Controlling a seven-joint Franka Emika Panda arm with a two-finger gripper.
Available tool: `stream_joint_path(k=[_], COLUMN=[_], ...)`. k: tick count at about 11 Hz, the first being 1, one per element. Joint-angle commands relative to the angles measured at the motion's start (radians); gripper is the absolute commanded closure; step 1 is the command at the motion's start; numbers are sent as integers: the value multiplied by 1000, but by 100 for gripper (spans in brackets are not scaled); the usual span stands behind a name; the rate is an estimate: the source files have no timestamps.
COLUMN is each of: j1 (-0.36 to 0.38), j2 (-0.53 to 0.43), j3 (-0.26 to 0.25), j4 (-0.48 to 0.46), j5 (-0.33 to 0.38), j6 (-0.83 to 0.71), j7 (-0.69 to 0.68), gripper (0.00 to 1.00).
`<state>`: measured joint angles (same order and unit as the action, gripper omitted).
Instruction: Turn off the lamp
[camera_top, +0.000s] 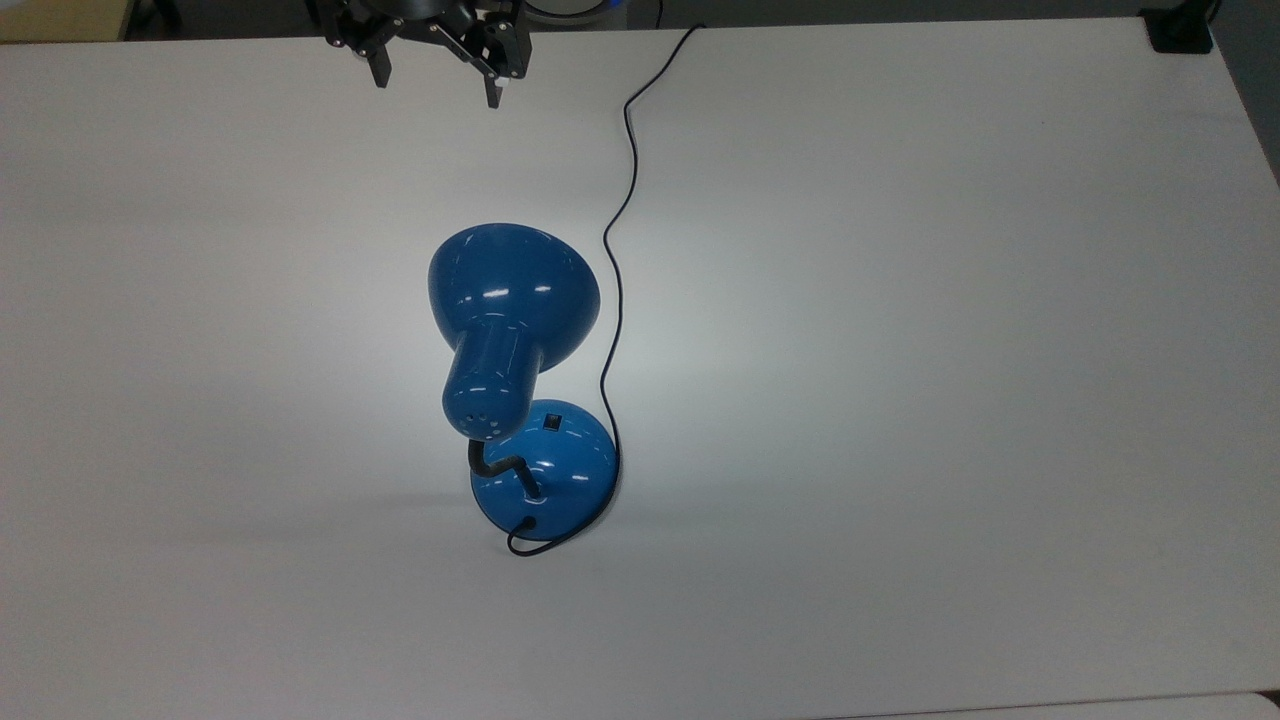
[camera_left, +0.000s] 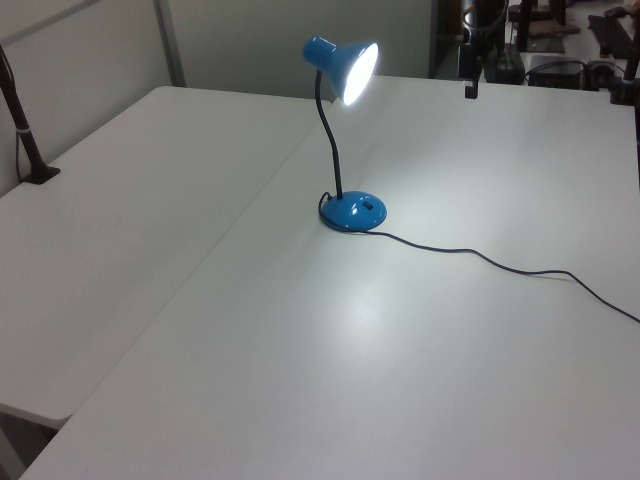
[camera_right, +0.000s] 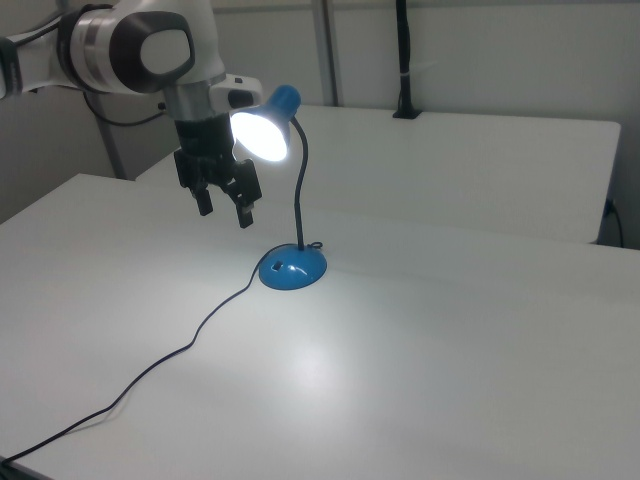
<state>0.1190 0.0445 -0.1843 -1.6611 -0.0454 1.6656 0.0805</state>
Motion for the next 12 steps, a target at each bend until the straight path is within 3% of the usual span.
stream_joint_path(k=[1,2,4,6,10,12], j1=[-2,-2,8,31,76,96], j2=[9,11,44,72,159,248], j3=[-1,-1,0,5,11,11], j4=[20,20,15,-38,-97,-92], j5=[10,13,22,62,72,67], j6=[-23,-21,8,147,414,564], j7=[-112,-134,-162,-136,3,71], gripper=[71,100,100,100,100,100])
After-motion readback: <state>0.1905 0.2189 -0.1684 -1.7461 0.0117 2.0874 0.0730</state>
